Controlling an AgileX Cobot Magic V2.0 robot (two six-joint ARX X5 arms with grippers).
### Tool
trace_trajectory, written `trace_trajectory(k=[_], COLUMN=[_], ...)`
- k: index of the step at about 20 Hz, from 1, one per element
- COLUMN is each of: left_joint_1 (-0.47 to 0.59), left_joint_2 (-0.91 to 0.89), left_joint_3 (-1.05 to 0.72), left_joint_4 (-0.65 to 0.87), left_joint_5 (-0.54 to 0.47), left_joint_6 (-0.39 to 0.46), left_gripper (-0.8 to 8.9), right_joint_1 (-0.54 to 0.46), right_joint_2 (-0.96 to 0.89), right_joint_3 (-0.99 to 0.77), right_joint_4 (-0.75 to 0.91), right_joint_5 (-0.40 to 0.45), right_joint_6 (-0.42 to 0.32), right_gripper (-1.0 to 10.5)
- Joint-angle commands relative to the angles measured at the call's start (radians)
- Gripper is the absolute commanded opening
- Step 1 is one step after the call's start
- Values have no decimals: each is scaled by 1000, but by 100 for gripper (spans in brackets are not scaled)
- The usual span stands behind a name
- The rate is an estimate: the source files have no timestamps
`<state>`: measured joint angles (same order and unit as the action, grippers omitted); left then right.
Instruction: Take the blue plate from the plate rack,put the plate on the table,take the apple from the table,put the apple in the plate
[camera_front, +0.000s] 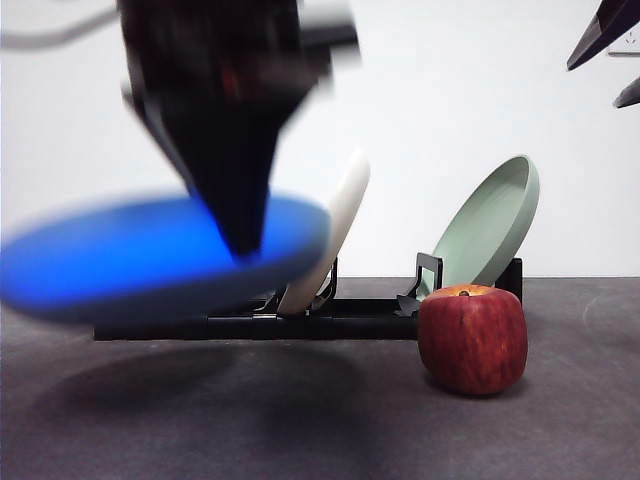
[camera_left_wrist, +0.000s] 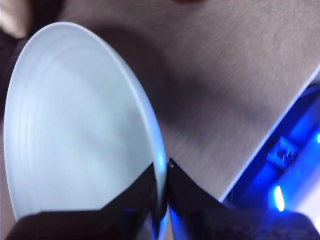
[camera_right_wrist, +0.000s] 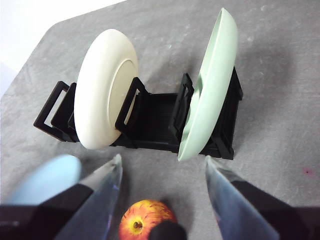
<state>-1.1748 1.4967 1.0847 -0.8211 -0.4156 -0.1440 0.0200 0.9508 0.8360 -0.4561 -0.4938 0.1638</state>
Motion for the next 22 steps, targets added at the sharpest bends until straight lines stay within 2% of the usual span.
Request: trace_trajectory(k=[1, 7, 10, 13, 14, 16, 19, 21, 22], left_joint_1=[-3, -2, -2, -1, -1, -2, -3, -3, -2], left_joint_2=[9, 61, 61, 61, 61, 58, 9, -48, -83], left_joint_3=[-99, -170, -170, -169, -169, -163, -108, -35, 9], left_joint_4=[154, 280, 316, 303, 298, 283, 222, 165, 132], left_joint_5=[-10, -26, -19, -24, -27, -38, -153, -248, -298], left_joint_6=[-10, 49, 67, 70, 69, 68, 66, 70, 71], left_gripper=[-9, -9, 29, 366, 420, 418, 418, 417, 418], right_joint_1=[1, 1, 1, 2, 3, 14, 63, 117, 154], right_joint_2=[2, 2, 2, 2, 2, 2, 2, 2, 2], right_joint_3=[5, 5, 5, 5, 5, 5, 5, 5, 5], right_joint_4=[4, 4, -3, -28, -38, -61, -74, -74, -74], right_joint_5=[3, 2, -2, -5, -5, -6, -31, -30, -23], right_joint_6=[-8, -5, -4, -4, -4, -5, -9, -8, -8], right_gripper=[285, 285, 285, 285, 285, 286, 320, 440, 462])
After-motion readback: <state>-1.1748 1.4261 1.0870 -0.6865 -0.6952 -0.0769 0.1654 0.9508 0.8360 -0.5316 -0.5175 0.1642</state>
